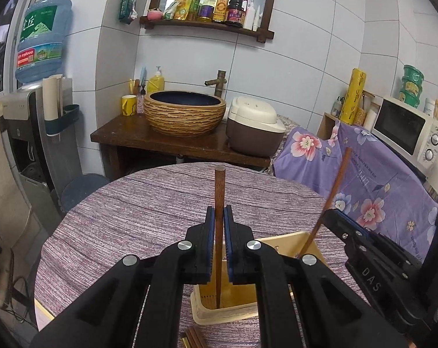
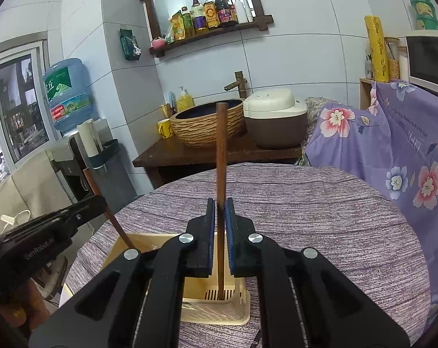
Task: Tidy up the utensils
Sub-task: 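Open both grippers to release the chopsticks into the holder, then grasp the wooden-handled spoon with the right gripper while the left approaches the black chopstick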
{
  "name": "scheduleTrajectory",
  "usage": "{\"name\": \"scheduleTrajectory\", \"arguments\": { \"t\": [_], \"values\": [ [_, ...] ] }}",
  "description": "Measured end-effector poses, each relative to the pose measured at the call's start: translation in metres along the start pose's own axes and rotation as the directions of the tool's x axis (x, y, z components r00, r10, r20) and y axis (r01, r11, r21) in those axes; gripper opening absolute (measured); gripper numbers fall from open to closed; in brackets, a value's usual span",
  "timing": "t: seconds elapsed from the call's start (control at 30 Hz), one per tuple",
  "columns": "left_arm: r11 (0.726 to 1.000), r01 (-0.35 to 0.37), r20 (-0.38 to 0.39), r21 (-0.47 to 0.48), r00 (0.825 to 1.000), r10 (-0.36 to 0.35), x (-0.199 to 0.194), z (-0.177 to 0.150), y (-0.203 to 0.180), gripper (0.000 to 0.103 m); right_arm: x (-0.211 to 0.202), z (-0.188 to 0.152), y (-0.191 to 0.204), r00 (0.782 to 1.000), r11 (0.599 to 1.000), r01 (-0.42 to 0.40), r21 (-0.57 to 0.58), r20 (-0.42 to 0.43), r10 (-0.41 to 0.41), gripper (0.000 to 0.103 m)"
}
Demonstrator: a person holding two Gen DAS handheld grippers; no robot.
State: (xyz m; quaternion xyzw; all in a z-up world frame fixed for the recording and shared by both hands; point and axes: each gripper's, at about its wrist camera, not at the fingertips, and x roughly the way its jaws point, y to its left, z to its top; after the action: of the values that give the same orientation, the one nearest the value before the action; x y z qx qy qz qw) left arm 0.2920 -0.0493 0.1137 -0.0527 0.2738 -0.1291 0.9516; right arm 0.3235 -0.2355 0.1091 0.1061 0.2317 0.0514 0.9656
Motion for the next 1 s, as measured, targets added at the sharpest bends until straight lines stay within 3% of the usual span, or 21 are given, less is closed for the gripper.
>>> {"name": "scheduleTrajectory", "arguments": {
  "t": [0.03, 0.1, 0.17, 0.23, 0.37, 0.57, 0.77, 1.0],
  "values": [
    [1.000, 0.006, 0.001, 0.000, 1.000, -0.006, -0.002, 0.000, 0.000, 0.009, -0.001, -0.001, -0.001, 1.000, 1.000, -0.002, 0.002, -0.001, 0.002, 0.012],
    [1.000, 0.005, 0.007, -0.001, 1.000, -0.005, -0.007, -0.001, 0.002, 0.017, -0.005, -0.002, -0.002, 1.000, 1.000, -0.001, 0.008, 0.004, 0.001, 0.026],
    [1.000, 0.022, 0.021, -0.018, 1.000, -0.021, -0.017, -0.003, 0.005, 0.044, -0.013, -0.003, -0.003, 1.000, 1.000, -0.010, 0.013, 0.018, 0.010, 0.039],
    [0.999, 0.025, 0.048, -0.028, 0.999, -0.023, -0.029, -0.006, 0.009, 0.055, -0.022, -0.006, -0.004, 1.000, 1.000, -0.005, 0.004, 0.027, 0.005, 0.041],
    [1.000, 0.005, 0.055, -0.008, 0.998, -0.005, -0.048, -0.022, 0.013, 0.065, -0.039, -0.021, -0.001, 1.000, 0.999, 0.016, -0.039, 0.003, -0.016, 0.041],
    [0.998, -0.057, -0.040, -0.018, 0.998, 0.057, -0.051, -0.066, 0.031, 0.067, -0.047, -0.065, -0.004, 0.990, 0.996, 0.008, -0.085, -0.137, -0.019, 0.041],
    [0.994, -0.110, -0.131, 0.005, 0.985, 0.110, -0.045, -0.119, 0.038, 0.065, -0.035, -0.135, 0.002, 0.947, 0.995, -0.030, -0.092, -0.322, -0.001, 0.041],
    [0.992, -0.125, -0.215, 0.001, 0.969, 0.122, -0.039, -0.156, 0.048, 0.061, -0.030, -0.177, 0.009, 0.919, 0.995, -0.043, -0.088, -0.394, 0.005, 0.039]
  ]
}}
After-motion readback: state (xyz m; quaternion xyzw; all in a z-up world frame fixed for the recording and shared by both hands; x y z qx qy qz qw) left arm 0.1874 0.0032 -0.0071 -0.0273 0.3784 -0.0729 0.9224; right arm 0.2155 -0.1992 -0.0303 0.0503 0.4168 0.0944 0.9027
